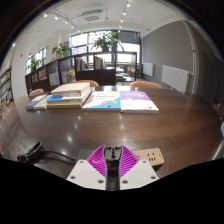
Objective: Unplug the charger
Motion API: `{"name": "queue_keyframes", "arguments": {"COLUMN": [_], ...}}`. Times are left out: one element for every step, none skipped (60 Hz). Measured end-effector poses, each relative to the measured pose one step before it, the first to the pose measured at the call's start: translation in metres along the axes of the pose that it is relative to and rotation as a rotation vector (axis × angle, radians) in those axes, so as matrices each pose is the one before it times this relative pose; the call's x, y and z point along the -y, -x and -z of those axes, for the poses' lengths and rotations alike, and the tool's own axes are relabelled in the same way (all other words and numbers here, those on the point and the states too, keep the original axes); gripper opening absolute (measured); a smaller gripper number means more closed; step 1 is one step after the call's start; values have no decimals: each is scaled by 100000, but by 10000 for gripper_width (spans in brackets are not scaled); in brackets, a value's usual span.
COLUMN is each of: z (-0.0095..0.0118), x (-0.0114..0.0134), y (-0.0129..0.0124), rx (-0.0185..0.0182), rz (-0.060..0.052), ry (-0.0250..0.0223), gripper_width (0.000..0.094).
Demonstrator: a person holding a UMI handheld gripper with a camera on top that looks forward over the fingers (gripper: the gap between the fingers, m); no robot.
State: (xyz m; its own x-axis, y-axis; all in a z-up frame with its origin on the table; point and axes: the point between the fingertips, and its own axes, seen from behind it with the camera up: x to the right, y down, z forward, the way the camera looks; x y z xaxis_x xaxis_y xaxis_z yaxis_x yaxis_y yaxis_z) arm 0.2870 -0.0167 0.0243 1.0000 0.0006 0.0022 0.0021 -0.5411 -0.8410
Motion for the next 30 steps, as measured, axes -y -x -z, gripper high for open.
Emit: {"name": "queue_keyframes", "arguments": {"z": [36, 33, 83, 353, 665, 1139, 835, 1774, 999, 797, 722, 596, 501, 239, -597, -290, 314, 914, 93, 58, -479, -399, -139, -229, -316, -312, 22, -593, -546, -458], "x": [81, 39, 16, 843, 2082, 3246, 2899, 3886, 3747, 3388, 2968, 2618, 1915, 1404, 3513, -1549, -7, 48, -552, -792, -1072, -323, -1233, -1310, -1325, -1301, -2998, 114, -976, -1275], "y": [71, 28, 38, 20, -129, -381, -369, -781, -717, -781, -1050, -1263, -1482, -1534, -1781, -1544, -1219, -1127, -1060, -919, -869, -1300, -669, -668, -567, -563, 55, -1584, -543, -396], "rx": [-126, -143, -173, 215, -262, -1029, -679, -848, -340, -425, -1079, -1999, -2658, -2763, -1951, -1478, -1411, -1374, -1049, -668, -414, -60, -253, -155, 23, 213, -513, 61, -178, 87], "rz": [-138, -736, -730, 810, 2060, 1755, -209, -648, -1336, -648, 90, 218, 1267, 1612, 239, 3459, 2093, 1457, 735, 210, -654, -553, -1184, -1225, -837, -238, -8, 538, 453, 316], "ry": [2367, 2828, 3506, 599, -4242, -6530, -5535, -6651, -6785, -6052, -5308, -6170, -2653, -1631, -2672, 2069, 424, 635, 1046, 1228, 646, 2359, 2037, 2305, 2371, 2324, 1635, 2632, 2515, 2547], "gripper_width": [119, 112, 106, 104, 104, 105, 104, 104, 106, 104, 103, 105, 103, 103, 104, 102, 102, 103, 105, 106, 108, 107, 108, 108, 113, 114, 117, 115, 114, 116]}}
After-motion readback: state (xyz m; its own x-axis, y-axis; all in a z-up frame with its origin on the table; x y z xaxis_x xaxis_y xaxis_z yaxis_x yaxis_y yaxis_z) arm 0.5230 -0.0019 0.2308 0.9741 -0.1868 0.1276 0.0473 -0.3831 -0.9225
